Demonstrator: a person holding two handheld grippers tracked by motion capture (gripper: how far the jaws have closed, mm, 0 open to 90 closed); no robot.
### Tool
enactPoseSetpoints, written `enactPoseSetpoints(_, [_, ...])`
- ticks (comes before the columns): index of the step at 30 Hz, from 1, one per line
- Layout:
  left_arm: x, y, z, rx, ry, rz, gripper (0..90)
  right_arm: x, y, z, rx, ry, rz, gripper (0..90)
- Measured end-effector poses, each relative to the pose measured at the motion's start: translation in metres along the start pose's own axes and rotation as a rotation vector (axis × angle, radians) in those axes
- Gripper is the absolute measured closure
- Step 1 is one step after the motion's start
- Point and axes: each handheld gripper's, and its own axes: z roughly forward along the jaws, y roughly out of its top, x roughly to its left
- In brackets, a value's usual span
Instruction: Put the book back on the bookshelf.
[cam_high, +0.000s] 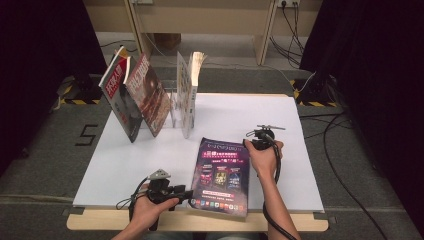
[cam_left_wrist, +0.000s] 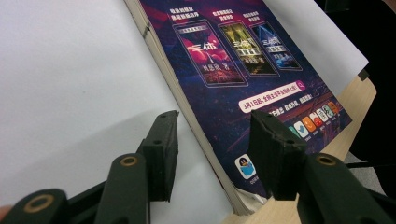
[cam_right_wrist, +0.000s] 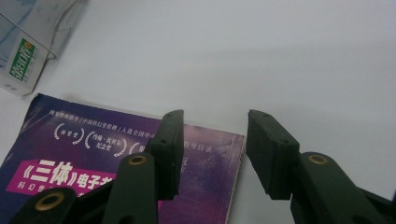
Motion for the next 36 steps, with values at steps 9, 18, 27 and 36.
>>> enactPoseSetpoints(9, [-0.001,-0.001,0.001,0.008,-0.008,0.001,51.8,-0.003,0.000,0.010,0.041,-0.002,-0.002,55.8])
enactPoseSetpoints(18, [-0.001,-0.003,0.003,0.021,-0.015,-0.003,51.6,-0.006,-0.001,0.018,0.064,0.006,-0.007,55.0])
enactPoseSetpoints(27, [-0.001,-0.003,0.004,0.022,-0.015,-0.003,51.7,-0.008,0.000,0.023,0.072,0.018,0.003,54.7])
enactPoseSetpoints(36, [-0.002,-0.004,0.005,0.020,-0.016,-0.004,51.8,-0.008,0.002,0.027,0.067,0.027,-0.006,54.0])
